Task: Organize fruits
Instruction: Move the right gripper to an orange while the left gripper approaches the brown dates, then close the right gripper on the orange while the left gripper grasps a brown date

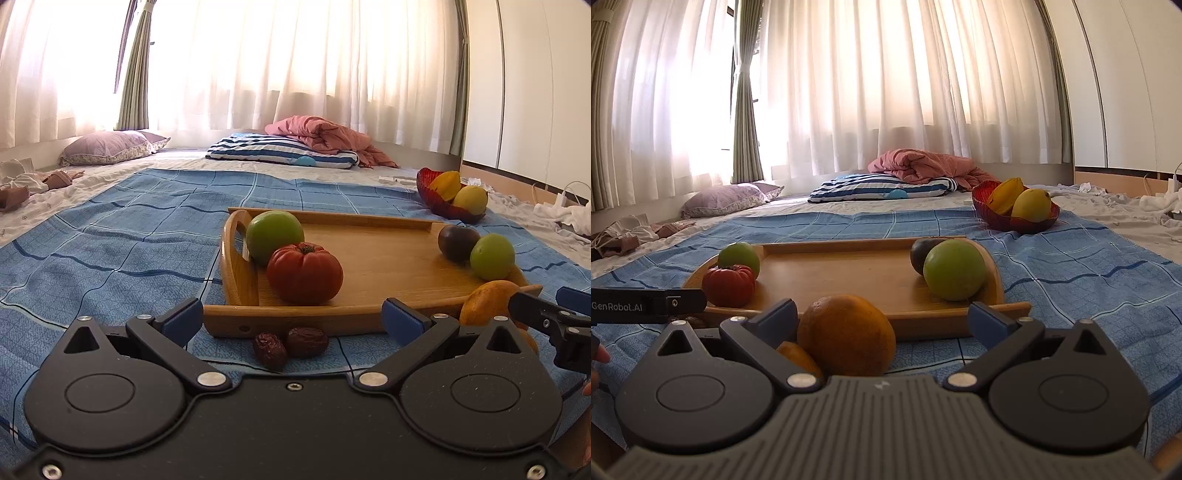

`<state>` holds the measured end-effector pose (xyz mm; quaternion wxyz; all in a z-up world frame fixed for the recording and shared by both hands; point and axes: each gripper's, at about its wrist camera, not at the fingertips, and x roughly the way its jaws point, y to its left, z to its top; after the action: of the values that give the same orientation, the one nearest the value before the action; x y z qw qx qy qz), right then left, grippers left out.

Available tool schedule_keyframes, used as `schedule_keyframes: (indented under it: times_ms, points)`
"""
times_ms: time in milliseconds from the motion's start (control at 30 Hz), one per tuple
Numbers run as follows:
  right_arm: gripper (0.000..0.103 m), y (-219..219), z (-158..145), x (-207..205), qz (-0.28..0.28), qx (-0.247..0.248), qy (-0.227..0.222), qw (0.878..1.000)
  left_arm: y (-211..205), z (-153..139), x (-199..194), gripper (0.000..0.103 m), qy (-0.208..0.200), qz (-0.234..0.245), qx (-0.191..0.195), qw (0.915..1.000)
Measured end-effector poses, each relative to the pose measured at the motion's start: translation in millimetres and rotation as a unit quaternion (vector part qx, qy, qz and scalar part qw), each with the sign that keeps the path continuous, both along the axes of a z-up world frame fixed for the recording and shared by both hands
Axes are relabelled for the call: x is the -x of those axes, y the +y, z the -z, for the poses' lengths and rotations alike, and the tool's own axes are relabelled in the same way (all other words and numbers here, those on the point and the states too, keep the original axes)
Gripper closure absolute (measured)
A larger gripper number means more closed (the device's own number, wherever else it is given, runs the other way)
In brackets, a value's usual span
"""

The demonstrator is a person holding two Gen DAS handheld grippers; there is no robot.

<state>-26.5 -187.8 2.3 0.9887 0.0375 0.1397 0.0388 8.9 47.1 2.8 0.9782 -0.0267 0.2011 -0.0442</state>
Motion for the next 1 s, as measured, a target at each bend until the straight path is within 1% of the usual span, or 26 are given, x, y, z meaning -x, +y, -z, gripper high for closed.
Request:
schedule_keyframes:
  times_ms: [100,200,300,500,567,600,633,700,767,833,867,933,1000]
  points:
    - [0.000,2,2,5,0.005,-0.005,-0.007,1.000,1,3,1,0.000,0.006,0.000,0.000,1.0000]
    - [0.000,7,5,9,0.013,0.009,-0.010,1.000,3,6,2,0.000,0.015,0.000,0.008,0.9999]
    - [0.000,11,7,14,0.019,0.009,-0.019,1.000,4,7,4,0.000,0.019,0.000,0.010,0.9998]
    - [0.000,19,6,23,0.008,0.017,-0.033,0.999,4,8,5,0.000,0.022,0.001,0.012,0.9997]
    - [0.000,21,6,24,0.001,0.018,-0.031,0.999,5,7,6,0.001,0.020,-0.007,0.010,0.9997]
    - [0.000,23,6,24,-0.004,0.019,-0.029,0.999,5,6,7,0.004,0.017,-0.008,0.007,0.9998]
    - [0.000,24,7,25,-0.009,0.020,-0.027,0.999,5,5,8,0.010,0.016,-0.007,0.004,0.9998]
    - [0.000,28,7,27,-0.021,0.022,-0.024,0.999,4,3,8,0.018,0.017,0.005,-0.004,0.9998]
    - [0.000,31,8,29,-0.032,0.021,-0.022,0.999,2,3,10,0.023,0.016,0.015,-0.008,0.9997]
    - [0.000,35,10,31,-0.040,0.023,-0.019,0.999,1,4,11,0.037,0.017,0.021,-0.010,0.9996]
    - [0.001,37,11,32,-0.044,0.024,-0.018,0.999,0,5,11,0.040,0.019,0.021,-0.010,0.9995]
    - [0.005,42,13,34,-0.051,0.030,-0.017,0.998,-1,6,11,0.052,0.024,0.020,-0.008,0.9995]
    - [0.013,45,14,36,-0.054,0.037,-0.017,0.998,0,6,11,0.055,0.025,0.016,-0.005,0.9995]
